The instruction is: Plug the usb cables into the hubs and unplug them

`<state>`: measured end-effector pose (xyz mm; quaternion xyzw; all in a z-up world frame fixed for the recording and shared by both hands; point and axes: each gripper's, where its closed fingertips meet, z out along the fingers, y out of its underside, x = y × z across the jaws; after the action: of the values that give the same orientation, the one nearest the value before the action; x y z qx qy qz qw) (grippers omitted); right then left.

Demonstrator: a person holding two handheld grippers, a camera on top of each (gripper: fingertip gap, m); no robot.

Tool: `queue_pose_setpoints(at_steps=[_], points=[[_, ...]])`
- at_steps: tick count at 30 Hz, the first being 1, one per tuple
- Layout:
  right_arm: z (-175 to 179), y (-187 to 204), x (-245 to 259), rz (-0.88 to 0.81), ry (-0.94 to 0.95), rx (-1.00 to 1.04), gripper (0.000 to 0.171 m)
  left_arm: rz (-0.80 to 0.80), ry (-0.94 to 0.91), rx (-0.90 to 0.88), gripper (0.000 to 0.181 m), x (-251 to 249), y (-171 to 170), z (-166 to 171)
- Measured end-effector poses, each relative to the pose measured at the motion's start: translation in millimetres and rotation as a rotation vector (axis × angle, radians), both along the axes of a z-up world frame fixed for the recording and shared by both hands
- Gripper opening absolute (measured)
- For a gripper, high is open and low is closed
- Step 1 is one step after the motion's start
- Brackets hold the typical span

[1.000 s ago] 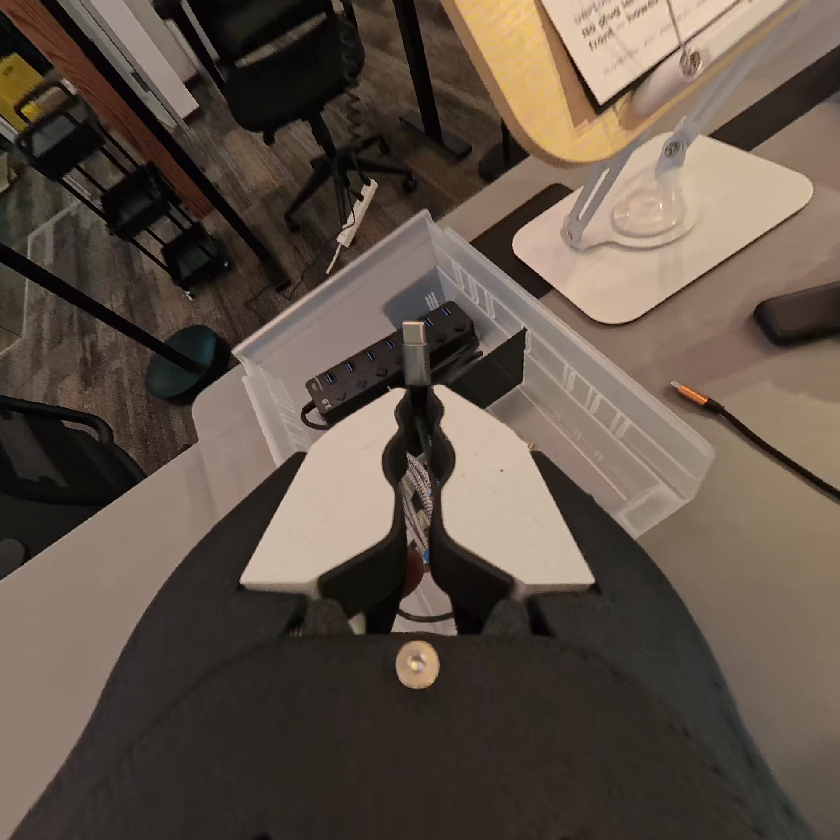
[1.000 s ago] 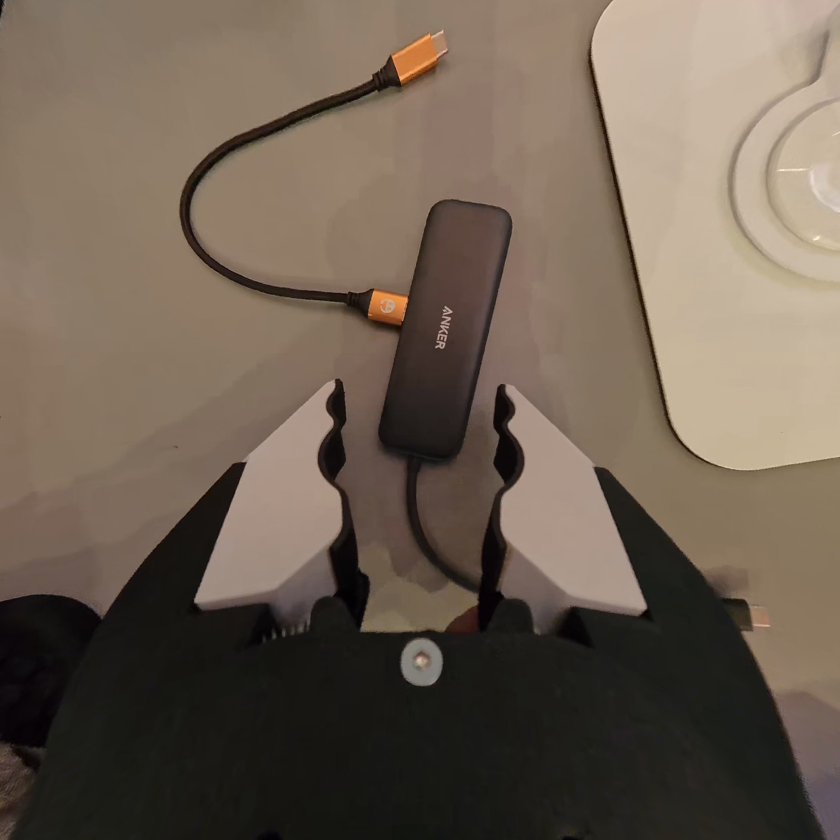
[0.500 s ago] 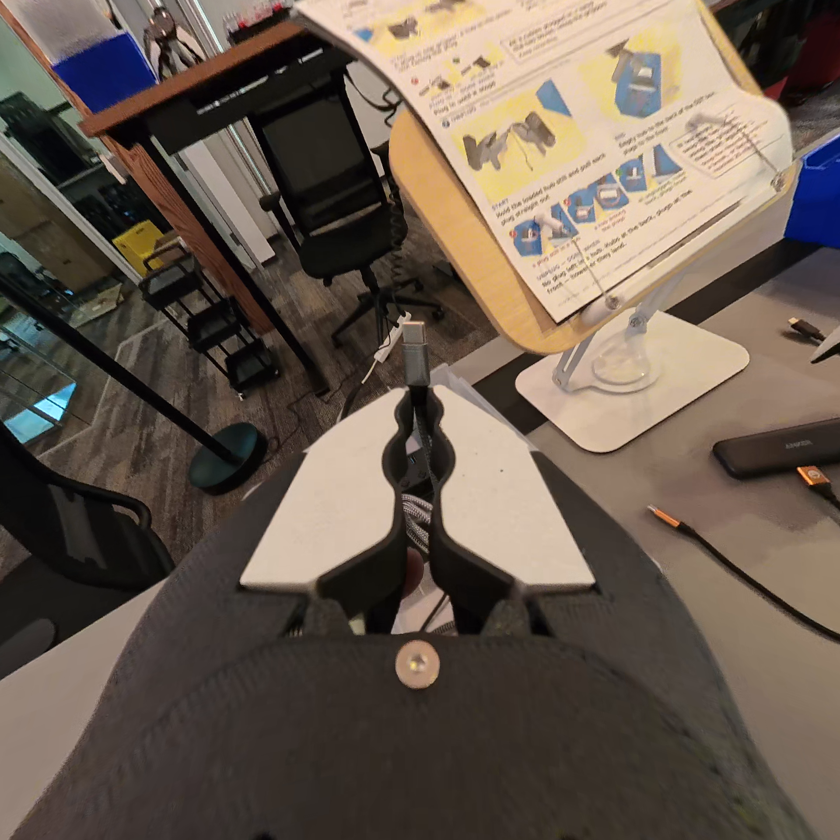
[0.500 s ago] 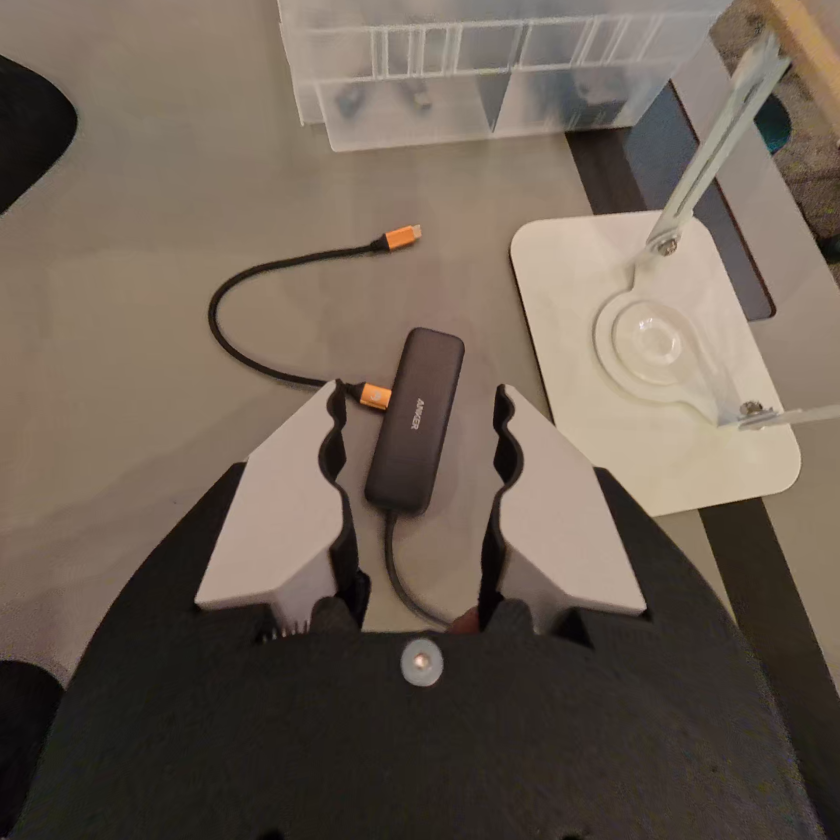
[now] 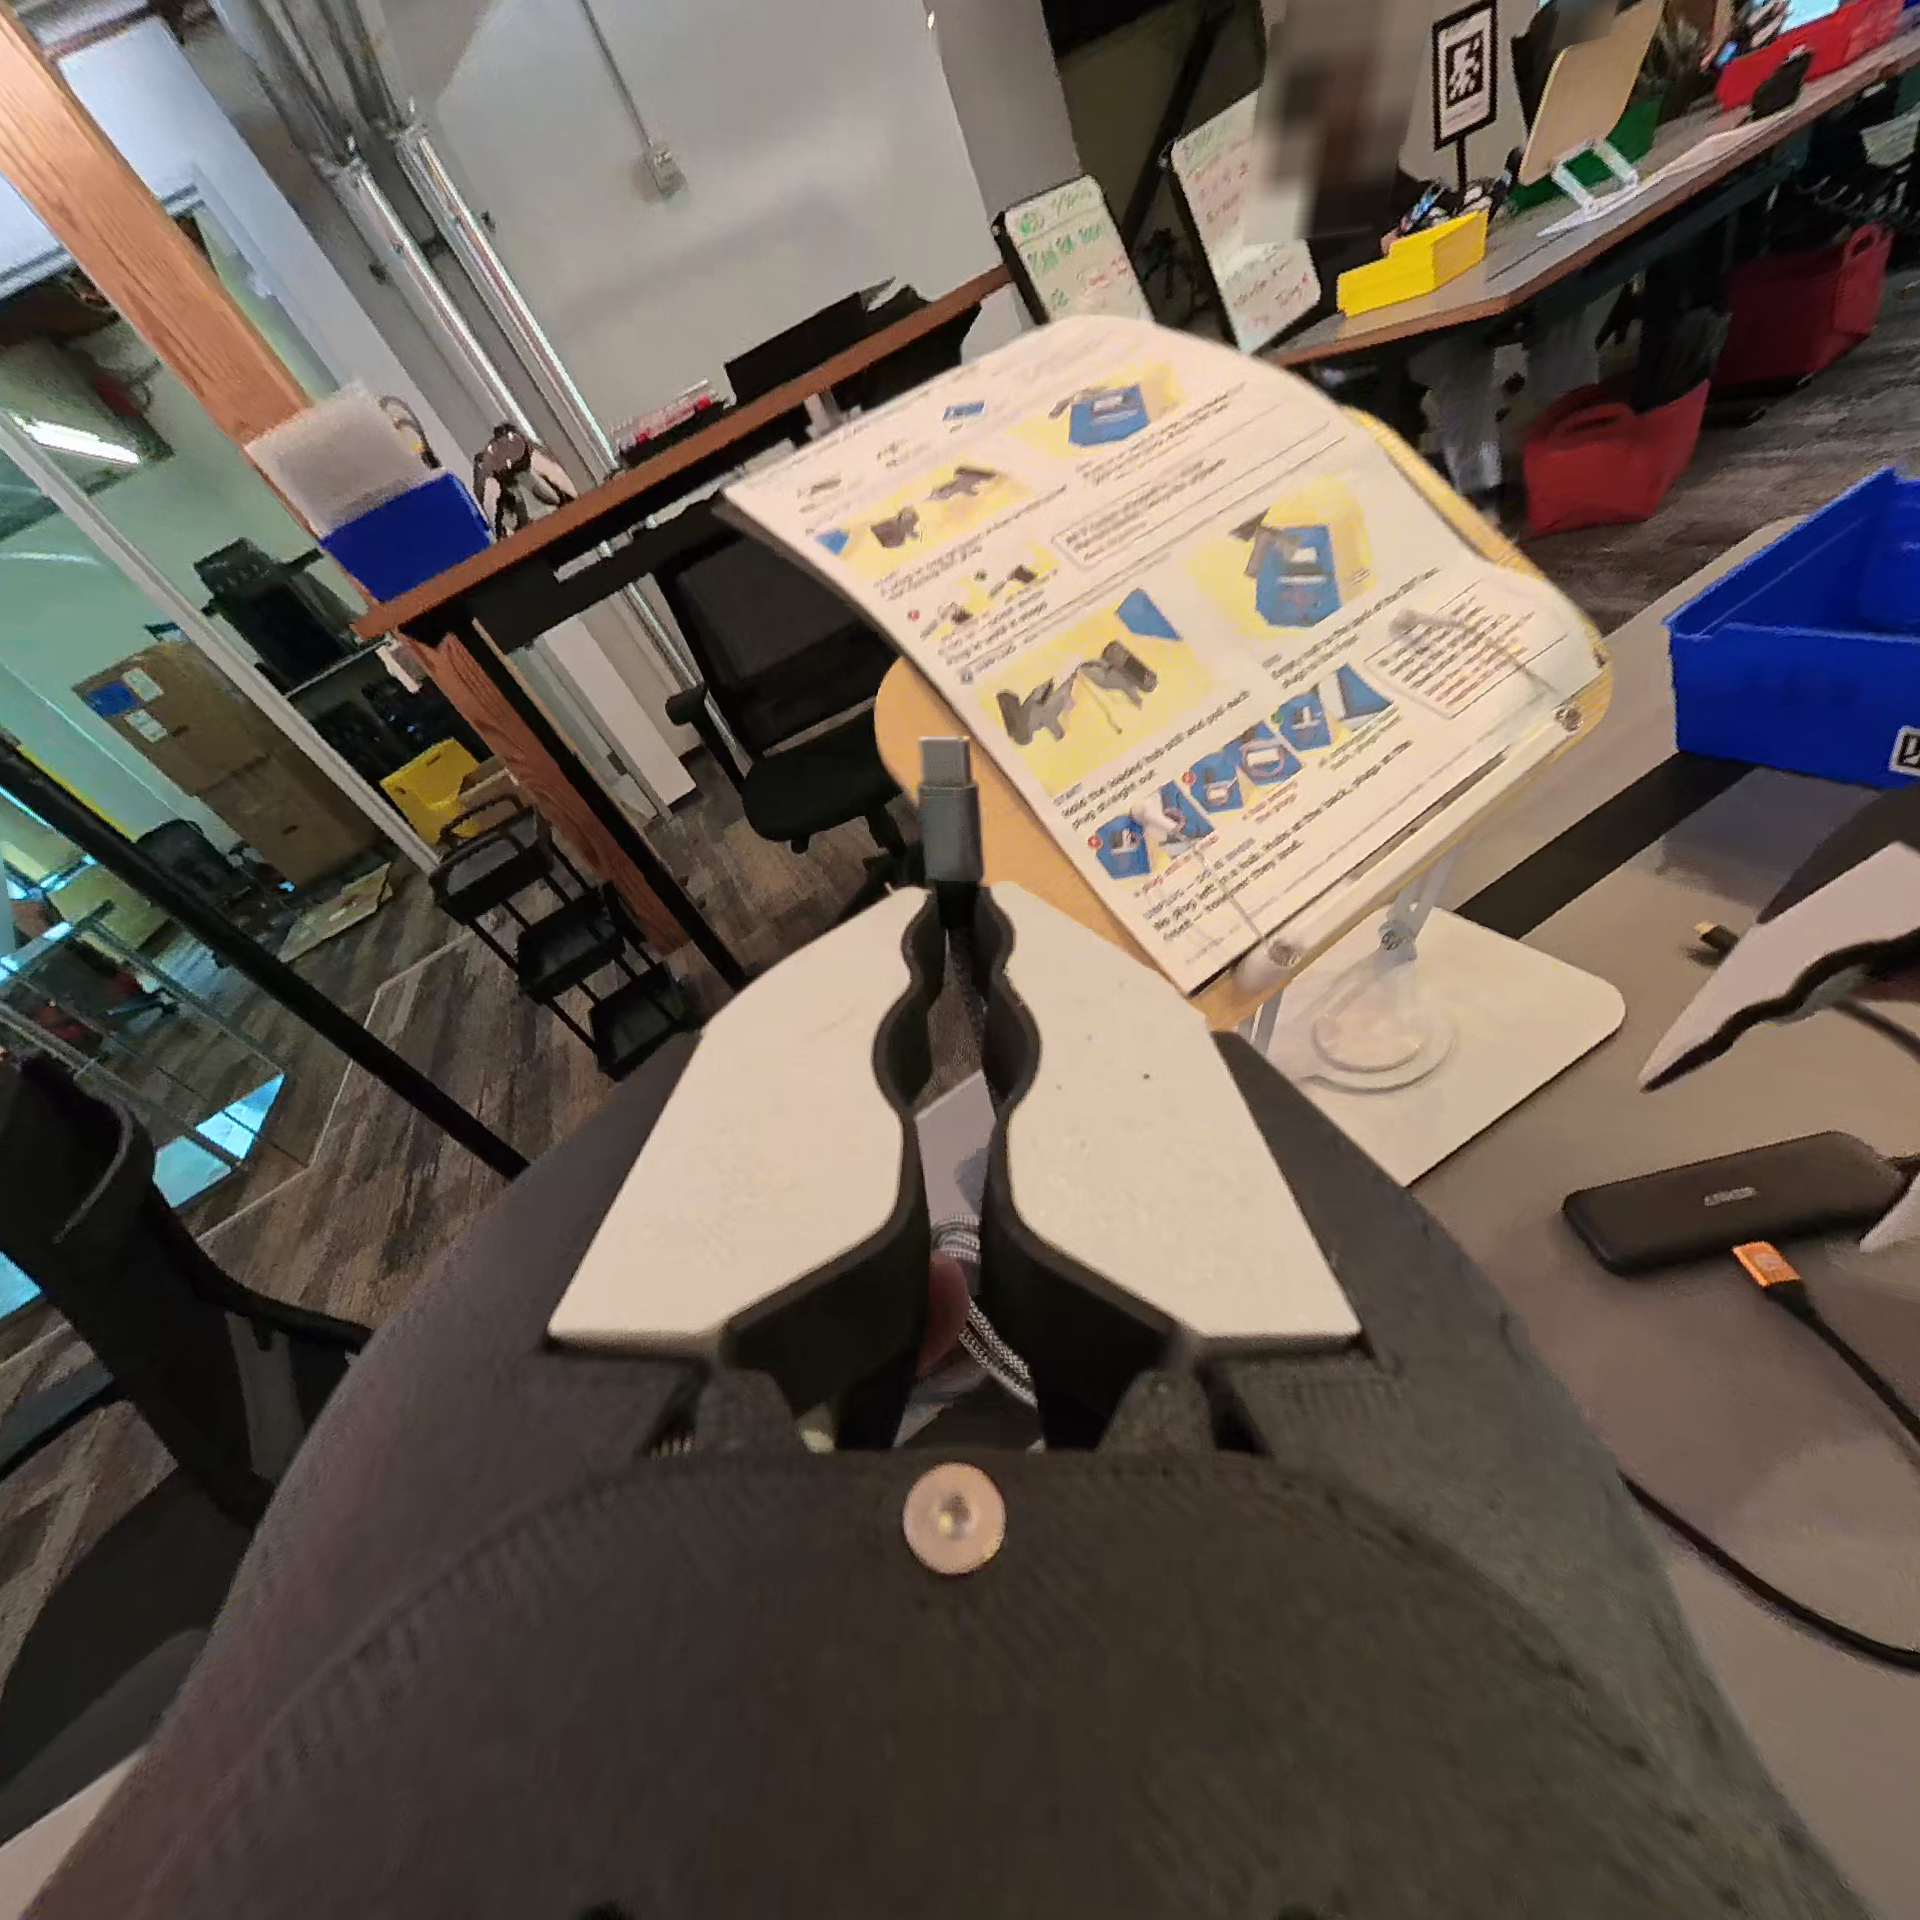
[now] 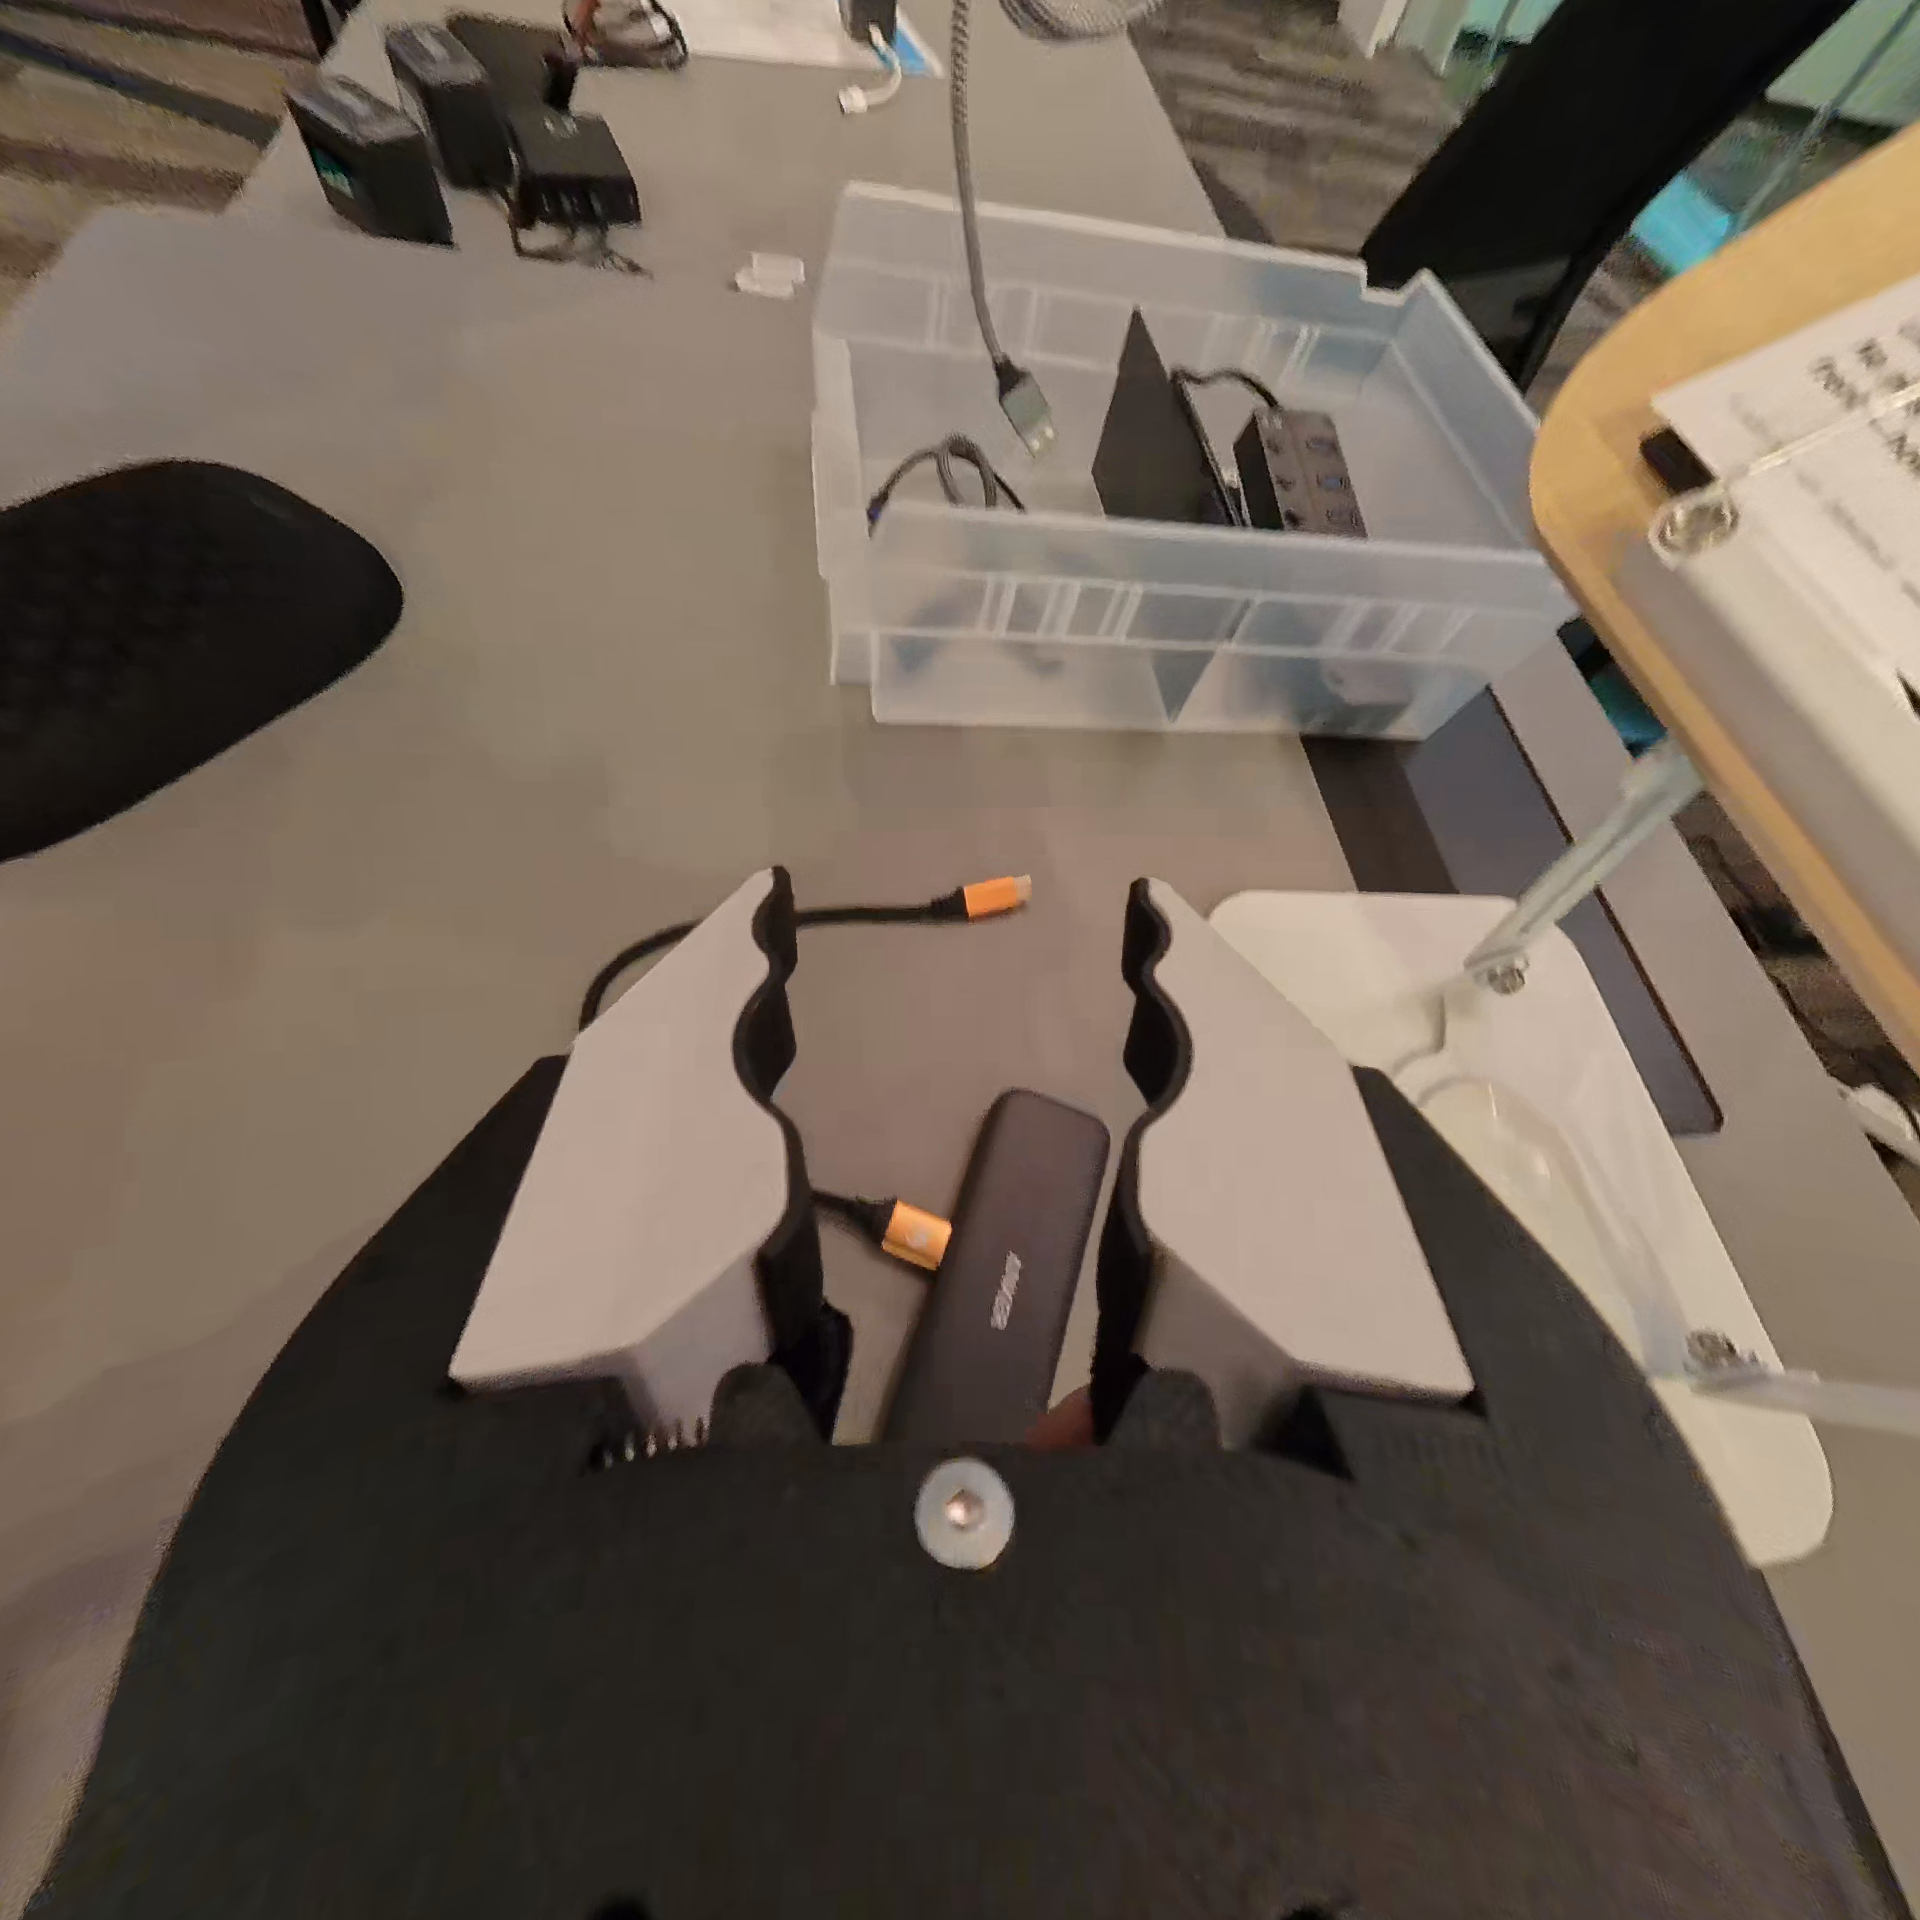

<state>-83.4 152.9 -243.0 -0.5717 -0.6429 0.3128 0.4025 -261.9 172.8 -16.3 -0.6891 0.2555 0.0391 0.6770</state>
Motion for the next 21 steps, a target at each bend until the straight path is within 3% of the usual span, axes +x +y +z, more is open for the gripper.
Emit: queue_pose_setpoints(at_steps=[7, 12, 17, 21], points=[[23.4, -11.6, -28.4, 0.039, 0.177, 0.084, 0.066, -0.059, -0.018, 0.085, 0.004, 40.9, -21.6, 42.3], [22.9, -19.2, -52.7, 0.031, 0.196, 0.282, 0.068, -0.078, -0.056, 0.118, 0.005, 67.9, -29.8, 63.1], [24.7, -11.2, -80.7, -0.139, 0.176, 0.556, 0.061, -0.072, -0.087, 0.144, 0.004, 89.2, -34.3, 76.7], [32.4, -7.3, -88.2, -0.263, 0.191, 0.677, 0.043, -0.091, -0.122, 0.157, 0.005, 99.4, -38.6, 84.8]])
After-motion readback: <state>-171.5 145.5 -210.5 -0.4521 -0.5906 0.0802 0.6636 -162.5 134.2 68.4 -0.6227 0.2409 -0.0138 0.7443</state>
